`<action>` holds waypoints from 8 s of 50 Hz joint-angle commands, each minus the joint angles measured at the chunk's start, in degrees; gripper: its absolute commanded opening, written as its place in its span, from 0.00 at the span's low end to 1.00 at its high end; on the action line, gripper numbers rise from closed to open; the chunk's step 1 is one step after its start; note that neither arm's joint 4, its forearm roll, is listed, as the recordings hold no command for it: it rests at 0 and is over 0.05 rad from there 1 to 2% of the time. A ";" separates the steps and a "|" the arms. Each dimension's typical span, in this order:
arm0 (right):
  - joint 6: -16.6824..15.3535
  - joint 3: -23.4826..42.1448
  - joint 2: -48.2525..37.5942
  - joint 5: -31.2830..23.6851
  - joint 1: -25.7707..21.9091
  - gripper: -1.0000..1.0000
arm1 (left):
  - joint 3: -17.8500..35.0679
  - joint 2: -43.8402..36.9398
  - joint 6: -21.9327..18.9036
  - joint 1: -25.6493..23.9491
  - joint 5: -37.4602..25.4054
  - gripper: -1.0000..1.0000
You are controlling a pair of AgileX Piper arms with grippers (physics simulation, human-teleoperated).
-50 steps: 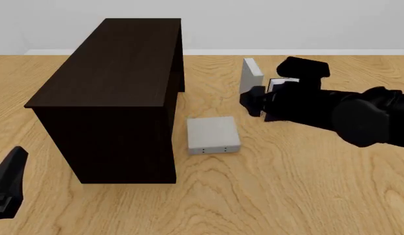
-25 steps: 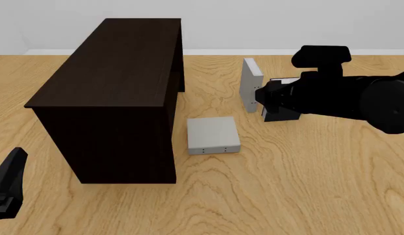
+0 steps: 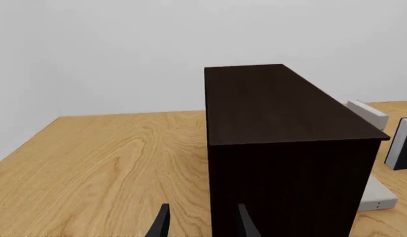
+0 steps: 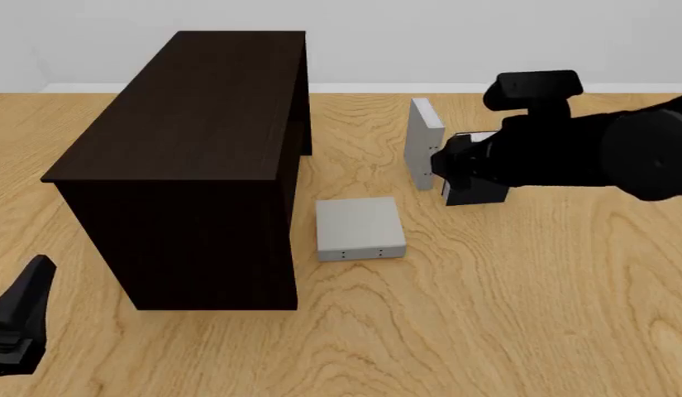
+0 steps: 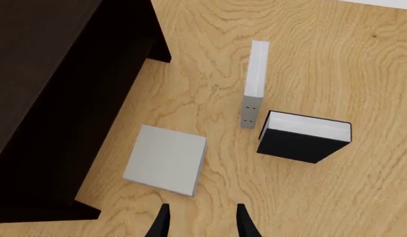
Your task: Pick up the book on the right and place it under the cabinet shelf.
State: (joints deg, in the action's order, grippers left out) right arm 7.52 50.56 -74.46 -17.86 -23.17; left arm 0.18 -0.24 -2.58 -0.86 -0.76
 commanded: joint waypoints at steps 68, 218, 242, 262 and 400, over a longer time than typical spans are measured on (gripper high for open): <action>1.10 22.70 -19.60 -16.07 7.77 1.00 | 0.10 0.17 -0.78 -0.31 0.24 1.00; 2.57 25.08 -44.23 -7.84 2.47 1.00 | 0.62 0.21 -0.41 -0.22 0.78 1.00; 3.62 25.72 -42.13 -9.11 -0.92 1.00 | 0.42 0.21 -0.35 -0.49 1.08 1.00; 5.16 24.89 -42.09 -8.22 -4.00 1.00 | 0.81 0.21 -0.47 -0.58 0.88 1.00; 10.75 28.08 -42.04 -5.74 -16.62 1.00 | 0.92 0.21 -0.20 0.10 0.70 1.00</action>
State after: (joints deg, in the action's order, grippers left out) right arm 20.12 81.08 -120.12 -24.65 -39.42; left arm 1.32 -0.04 -2.79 -0.52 0.01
